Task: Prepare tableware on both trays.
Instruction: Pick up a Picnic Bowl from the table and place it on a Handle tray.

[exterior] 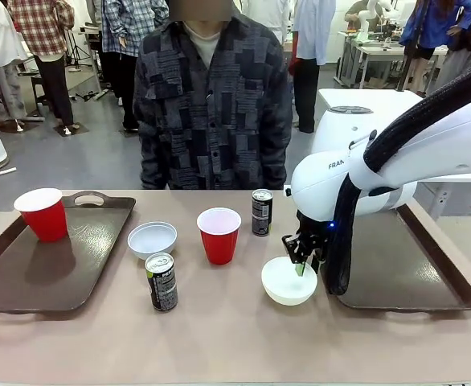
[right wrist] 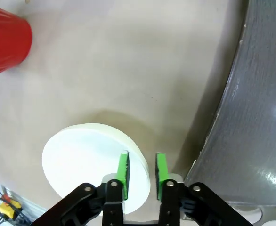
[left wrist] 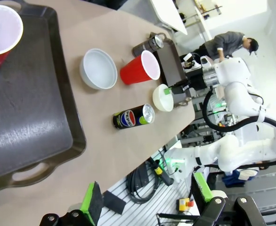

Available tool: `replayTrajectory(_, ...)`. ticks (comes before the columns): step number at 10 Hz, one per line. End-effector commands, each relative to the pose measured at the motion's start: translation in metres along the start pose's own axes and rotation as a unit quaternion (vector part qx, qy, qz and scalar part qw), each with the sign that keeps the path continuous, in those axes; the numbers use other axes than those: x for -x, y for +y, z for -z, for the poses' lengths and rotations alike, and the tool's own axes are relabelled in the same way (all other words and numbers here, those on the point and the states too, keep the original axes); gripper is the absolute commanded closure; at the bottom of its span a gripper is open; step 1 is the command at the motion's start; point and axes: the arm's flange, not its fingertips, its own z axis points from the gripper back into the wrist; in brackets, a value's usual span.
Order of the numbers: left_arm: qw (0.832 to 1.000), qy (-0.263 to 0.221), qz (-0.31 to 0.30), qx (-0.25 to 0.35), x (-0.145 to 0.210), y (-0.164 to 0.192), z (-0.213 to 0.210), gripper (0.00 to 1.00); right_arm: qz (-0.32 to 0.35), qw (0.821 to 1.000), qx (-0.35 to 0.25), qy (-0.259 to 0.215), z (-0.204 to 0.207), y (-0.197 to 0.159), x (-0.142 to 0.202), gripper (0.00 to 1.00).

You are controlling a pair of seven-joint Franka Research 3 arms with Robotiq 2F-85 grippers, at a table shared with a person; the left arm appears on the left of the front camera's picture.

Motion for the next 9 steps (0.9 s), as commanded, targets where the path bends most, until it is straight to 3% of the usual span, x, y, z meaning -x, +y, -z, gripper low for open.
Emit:
replayTrajectory(1,1.0,-0.004,0.01,0.009,0.0,0.001,-0.001,0.0,0.006,1.0,-0.012,0.011,-0.001,0.002,-0.003,0.89)
replayTrajectory(3,1.0,-0.004,0.01,0.009,0.0,0.001,-0.001,0.0,0.002,1.0,-0.011,0.017,-0.001,0.002,-0.003,1.0)
replayTrajectory(6,1.0,-0.004,0.01,0.009,0.0,0.001,-0.001,0.0,-0.006,1.0,-0.015,0.016,-0.007,0.001,-0.002,1.0)
replayTrajectory(9,1.0,-0.004,0.01,0.009,0.0,0.001,-0.001,0.0,-0.025,0.999,-0.025,0.012,-0.059,0.005,-0.002,1.0)
